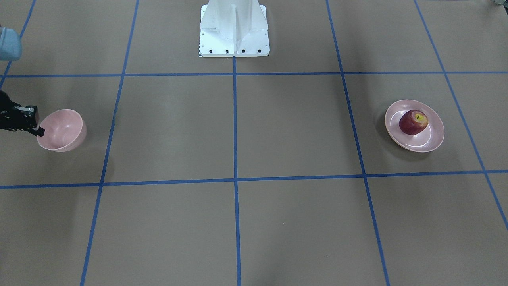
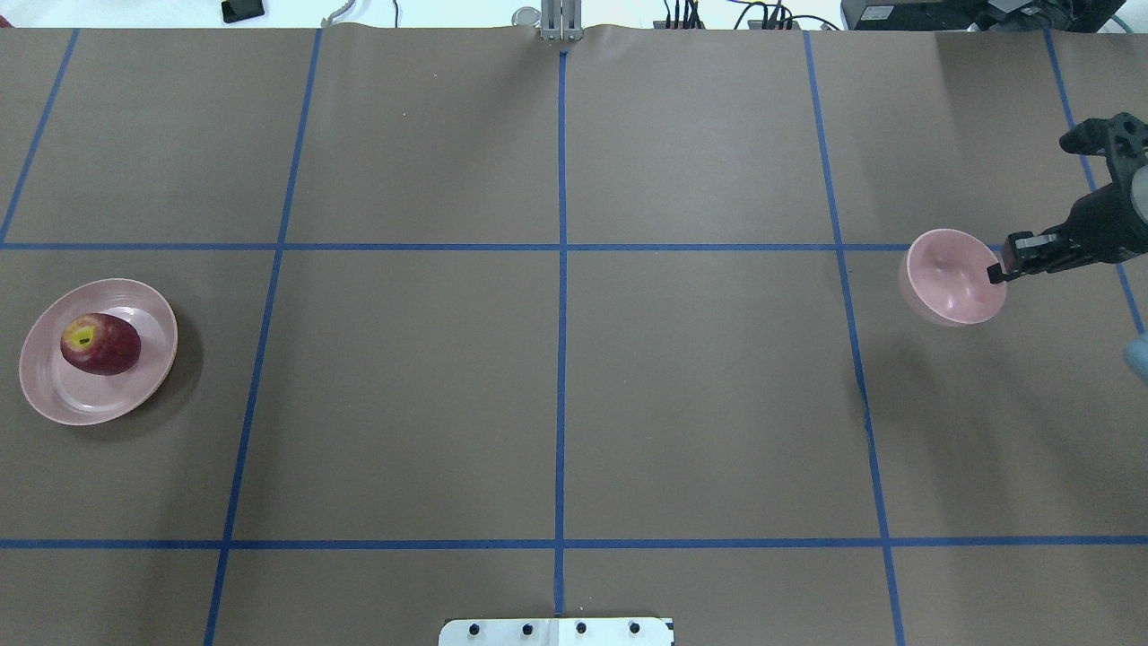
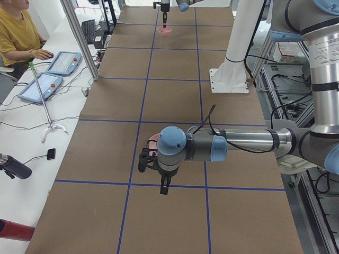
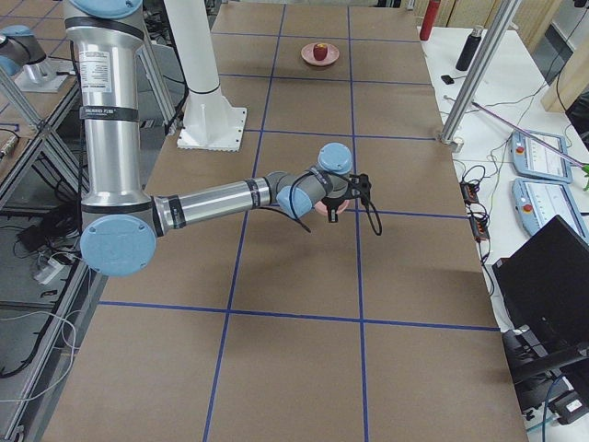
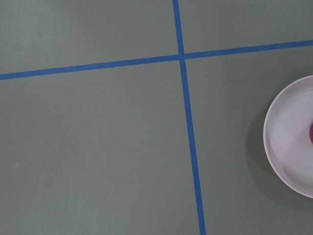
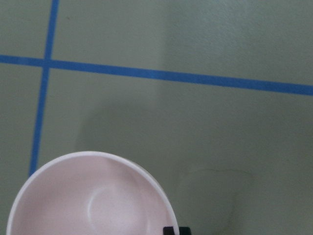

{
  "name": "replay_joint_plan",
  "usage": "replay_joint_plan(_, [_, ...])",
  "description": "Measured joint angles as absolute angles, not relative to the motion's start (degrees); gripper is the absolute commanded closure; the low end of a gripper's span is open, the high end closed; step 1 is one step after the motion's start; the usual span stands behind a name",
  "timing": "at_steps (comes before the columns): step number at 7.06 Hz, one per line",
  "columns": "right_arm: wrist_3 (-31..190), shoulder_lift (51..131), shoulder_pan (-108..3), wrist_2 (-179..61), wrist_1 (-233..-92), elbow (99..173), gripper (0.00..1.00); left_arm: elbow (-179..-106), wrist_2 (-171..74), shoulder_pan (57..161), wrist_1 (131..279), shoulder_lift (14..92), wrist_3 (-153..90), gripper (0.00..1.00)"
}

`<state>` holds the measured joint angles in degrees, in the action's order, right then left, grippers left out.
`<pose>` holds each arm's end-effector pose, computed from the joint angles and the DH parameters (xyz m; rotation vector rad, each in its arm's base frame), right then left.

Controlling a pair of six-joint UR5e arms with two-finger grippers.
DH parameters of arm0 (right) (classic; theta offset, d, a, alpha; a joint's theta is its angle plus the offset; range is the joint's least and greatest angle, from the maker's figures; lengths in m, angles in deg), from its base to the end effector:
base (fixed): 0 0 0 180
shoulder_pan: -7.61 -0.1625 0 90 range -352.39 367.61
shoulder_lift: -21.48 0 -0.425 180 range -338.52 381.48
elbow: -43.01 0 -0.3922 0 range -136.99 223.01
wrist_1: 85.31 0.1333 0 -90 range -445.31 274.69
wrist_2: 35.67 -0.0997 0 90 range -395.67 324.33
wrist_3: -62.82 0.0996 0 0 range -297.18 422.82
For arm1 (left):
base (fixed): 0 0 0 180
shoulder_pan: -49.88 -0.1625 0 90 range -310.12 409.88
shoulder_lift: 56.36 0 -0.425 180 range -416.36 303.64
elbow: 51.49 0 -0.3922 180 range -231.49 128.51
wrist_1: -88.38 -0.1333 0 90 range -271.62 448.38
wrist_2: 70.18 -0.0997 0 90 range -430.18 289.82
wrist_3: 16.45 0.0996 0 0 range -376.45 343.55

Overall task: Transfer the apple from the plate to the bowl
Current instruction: 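Reach the right gripper down to the rim of the pink bowl, then drag the pink bowl with the right gripper toward the table center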

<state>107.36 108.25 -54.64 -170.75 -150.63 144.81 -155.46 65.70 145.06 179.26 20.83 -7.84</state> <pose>-0.1886 -0.4933 0.4755 0.0848 -0.9929 -0.0041 -0.0977 -0.3928 0.6347 0.1296 0.7910 0.0709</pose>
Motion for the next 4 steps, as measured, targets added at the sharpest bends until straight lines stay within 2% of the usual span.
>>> replay_joint_plan(4, [134.83, 89.35, -36.96, -158.2, -155.48, 144.83, 1.0, -155.39, 65.7, 145.06, 179.24, 20.89, -7.92, 0.02])
